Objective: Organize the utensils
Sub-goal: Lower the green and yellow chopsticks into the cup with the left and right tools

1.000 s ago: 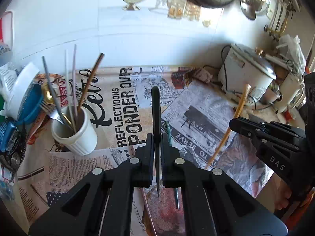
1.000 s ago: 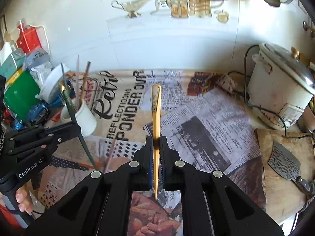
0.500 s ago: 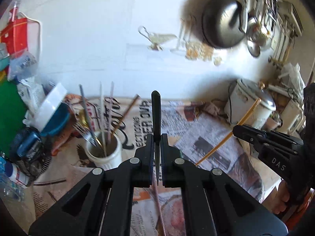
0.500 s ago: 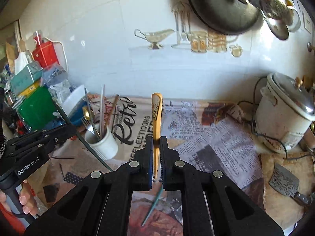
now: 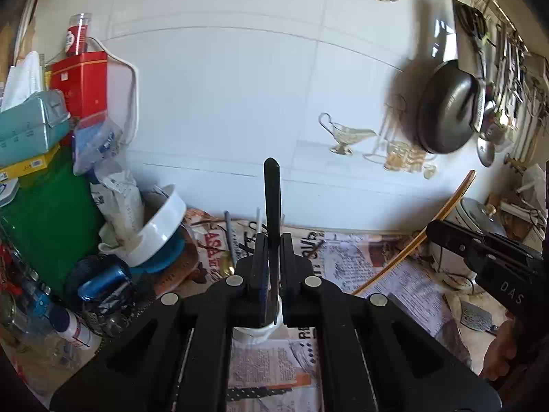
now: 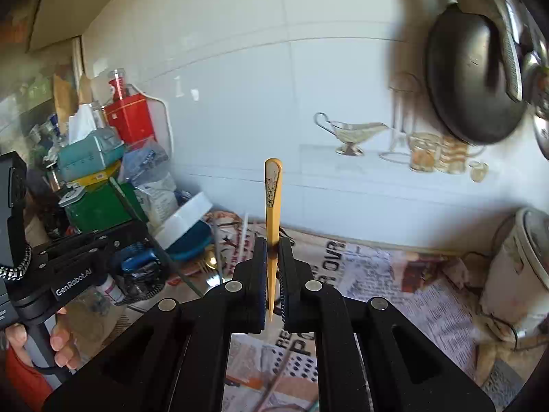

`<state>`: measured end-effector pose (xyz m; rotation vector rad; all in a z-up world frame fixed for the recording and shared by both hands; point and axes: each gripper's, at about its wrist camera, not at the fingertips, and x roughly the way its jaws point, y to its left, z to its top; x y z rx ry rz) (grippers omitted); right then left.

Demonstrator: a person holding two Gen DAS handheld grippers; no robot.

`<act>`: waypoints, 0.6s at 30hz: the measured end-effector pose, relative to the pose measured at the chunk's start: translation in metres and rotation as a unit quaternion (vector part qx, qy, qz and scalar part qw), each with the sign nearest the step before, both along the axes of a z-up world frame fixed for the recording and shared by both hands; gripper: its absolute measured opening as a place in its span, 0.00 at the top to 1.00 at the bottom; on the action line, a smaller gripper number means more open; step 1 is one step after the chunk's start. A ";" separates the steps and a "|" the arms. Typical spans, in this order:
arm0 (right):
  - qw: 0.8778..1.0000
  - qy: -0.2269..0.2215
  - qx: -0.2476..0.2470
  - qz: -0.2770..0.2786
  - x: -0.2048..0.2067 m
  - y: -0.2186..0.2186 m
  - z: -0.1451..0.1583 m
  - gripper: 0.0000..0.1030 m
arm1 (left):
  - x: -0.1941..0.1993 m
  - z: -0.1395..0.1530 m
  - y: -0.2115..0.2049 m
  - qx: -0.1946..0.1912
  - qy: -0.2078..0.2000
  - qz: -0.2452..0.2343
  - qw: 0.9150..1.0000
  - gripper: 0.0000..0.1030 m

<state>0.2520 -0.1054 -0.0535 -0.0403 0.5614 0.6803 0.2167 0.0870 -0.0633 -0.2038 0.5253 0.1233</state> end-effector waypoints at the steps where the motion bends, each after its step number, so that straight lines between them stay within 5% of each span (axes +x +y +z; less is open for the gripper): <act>1: 1.000 -0.001 0.001 0.007 0.002 0.006 0.001 0.94 | 0.001 0.002 0.005 0.001 -0.001 0.004 1.000 0.96; 7: 0.999 0.005 0.001 0.043 0.014 0.038 -0.001 0.94 | 0.015 -0.001 0.022 0.005 0.005 0.028 1.000 0.96; 18: 0.993 0.075 -0.024 0.085 0.043 0.080 -0.056 0.94 | 0.053 -0.054 0.034 -0.014 0.073 0.032 0.997 0.96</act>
